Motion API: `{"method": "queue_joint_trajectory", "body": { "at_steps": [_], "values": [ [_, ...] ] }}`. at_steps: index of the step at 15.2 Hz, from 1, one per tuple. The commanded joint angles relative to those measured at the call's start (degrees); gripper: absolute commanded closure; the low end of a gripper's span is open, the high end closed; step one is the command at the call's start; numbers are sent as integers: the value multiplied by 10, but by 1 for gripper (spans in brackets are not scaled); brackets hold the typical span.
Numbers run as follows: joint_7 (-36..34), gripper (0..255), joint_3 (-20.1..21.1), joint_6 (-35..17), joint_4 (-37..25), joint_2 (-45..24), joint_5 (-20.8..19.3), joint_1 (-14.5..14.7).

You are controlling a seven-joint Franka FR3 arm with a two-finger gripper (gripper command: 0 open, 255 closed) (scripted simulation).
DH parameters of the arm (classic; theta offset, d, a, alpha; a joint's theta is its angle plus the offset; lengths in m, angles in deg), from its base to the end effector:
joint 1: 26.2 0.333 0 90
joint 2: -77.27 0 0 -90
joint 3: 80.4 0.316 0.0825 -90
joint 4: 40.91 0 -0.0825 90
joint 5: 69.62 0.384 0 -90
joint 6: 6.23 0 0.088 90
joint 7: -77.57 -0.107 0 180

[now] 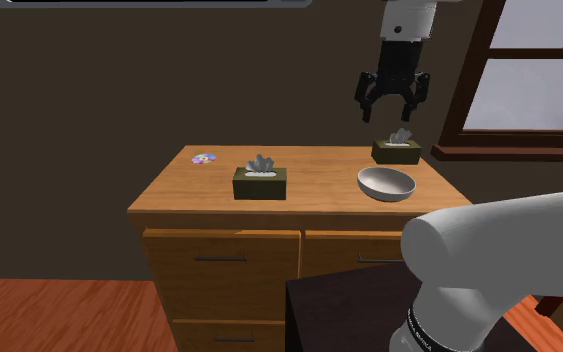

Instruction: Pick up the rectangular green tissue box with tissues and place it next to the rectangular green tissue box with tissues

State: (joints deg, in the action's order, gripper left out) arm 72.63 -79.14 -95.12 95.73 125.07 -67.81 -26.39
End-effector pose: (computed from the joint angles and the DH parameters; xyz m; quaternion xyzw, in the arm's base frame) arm 0.2916 0.0110 0.5896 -0.9993 0.0371 0.0000 0.0077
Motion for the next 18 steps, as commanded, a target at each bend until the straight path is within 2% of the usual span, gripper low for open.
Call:
{"method": "queue_joint_trajectory", "body": {
  "at_steps": [1,9,18],
  "values": [
    [0,0,0,0,0,0,0,0],
    [-143,0,87,-156,80,-22,91,8],
    [-296,0,201,-357,93,-136,163,3]
  ]
}}
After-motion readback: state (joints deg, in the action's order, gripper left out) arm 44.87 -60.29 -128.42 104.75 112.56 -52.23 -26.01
